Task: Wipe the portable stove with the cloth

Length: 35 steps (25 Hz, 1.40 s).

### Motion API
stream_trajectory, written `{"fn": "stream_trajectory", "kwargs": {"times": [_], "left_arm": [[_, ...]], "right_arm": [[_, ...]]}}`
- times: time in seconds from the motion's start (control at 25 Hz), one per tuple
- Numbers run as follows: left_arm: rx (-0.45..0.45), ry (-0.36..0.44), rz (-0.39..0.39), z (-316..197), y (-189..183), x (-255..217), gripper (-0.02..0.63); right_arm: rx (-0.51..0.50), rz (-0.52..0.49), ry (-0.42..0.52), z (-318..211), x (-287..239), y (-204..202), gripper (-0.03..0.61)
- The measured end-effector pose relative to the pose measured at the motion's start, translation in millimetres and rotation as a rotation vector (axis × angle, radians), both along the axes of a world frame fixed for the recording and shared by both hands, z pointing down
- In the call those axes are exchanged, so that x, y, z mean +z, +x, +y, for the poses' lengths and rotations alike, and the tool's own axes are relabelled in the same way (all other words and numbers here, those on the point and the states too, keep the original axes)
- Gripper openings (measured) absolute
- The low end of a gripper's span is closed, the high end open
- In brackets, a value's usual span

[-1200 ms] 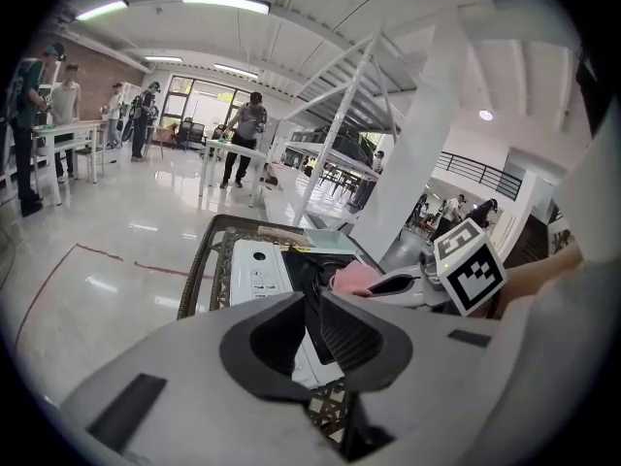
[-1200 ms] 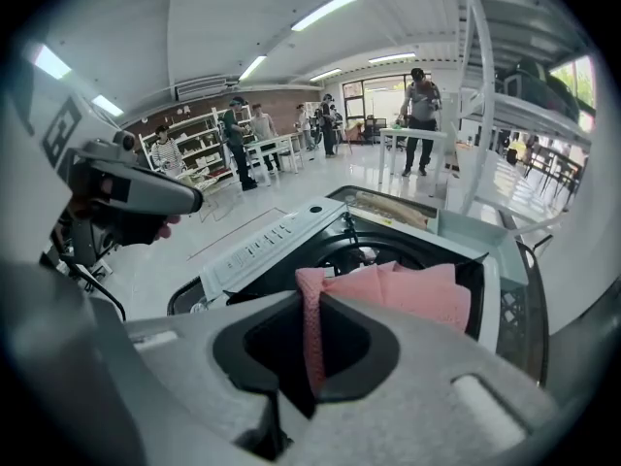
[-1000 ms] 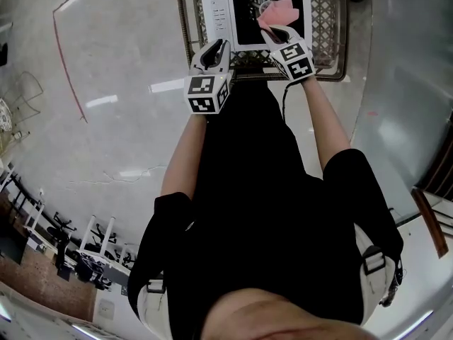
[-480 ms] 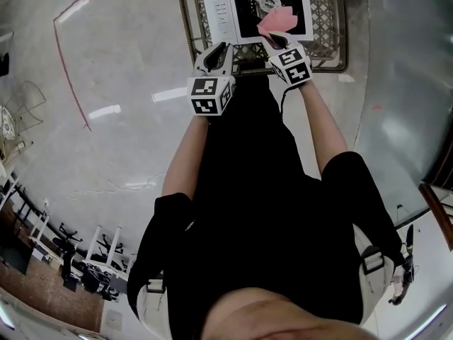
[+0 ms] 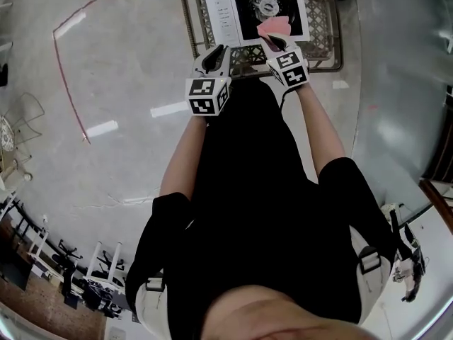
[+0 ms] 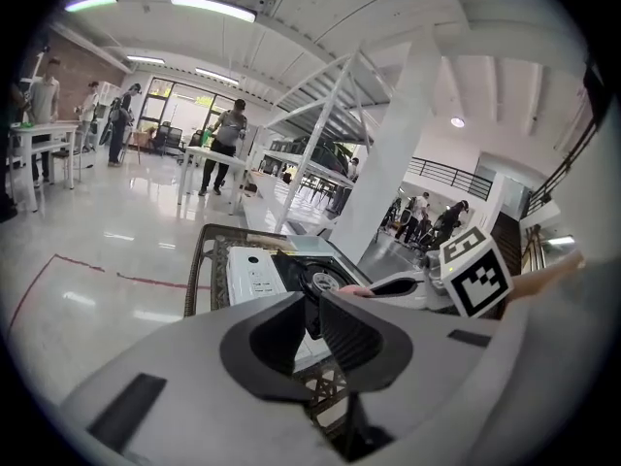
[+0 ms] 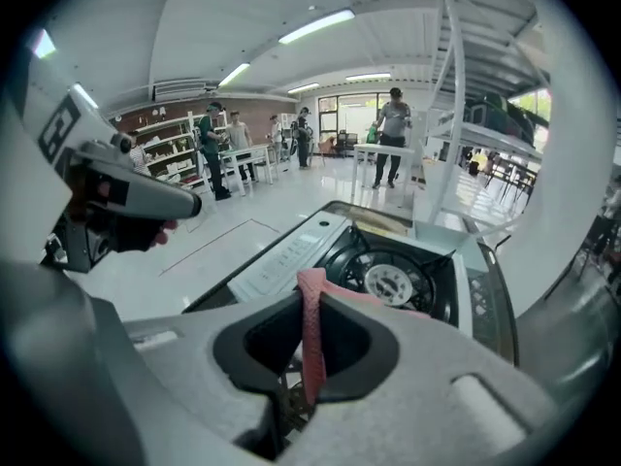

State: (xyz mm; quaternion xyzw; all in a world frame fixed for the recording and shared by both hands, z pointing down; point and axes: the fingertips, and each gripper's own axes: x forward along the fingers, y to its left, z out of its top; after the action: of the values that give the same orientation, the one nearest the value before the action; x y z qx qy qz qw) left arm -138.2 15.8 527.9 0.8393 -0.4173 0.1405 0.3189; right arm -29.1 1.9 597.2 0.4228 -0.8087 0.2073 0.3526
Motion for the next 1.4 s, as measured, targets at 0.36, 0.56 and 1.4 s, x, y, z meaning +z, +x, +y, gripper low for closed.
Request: {"fn": "stream_trajectory", "kwargs": {"times": [0.36,0.56,1.4], "left_arm": [[-0.132,-0.009,-0.005,-55,-16,-8,0.046],[-0.193,-0.029,-0.05,-83,-31,-1,0.046],[-0.131,-0.098,-0.088,-101,-28,33,0.046]], "right_arm": [[0.003,-0.073,0.273,-127,-106,-2,0.029],[-0.099,0.009,0.374,-197,-110,-20,0.029],[-0.373,0.131,-0.071,-119,35,-47,0.029]]}}
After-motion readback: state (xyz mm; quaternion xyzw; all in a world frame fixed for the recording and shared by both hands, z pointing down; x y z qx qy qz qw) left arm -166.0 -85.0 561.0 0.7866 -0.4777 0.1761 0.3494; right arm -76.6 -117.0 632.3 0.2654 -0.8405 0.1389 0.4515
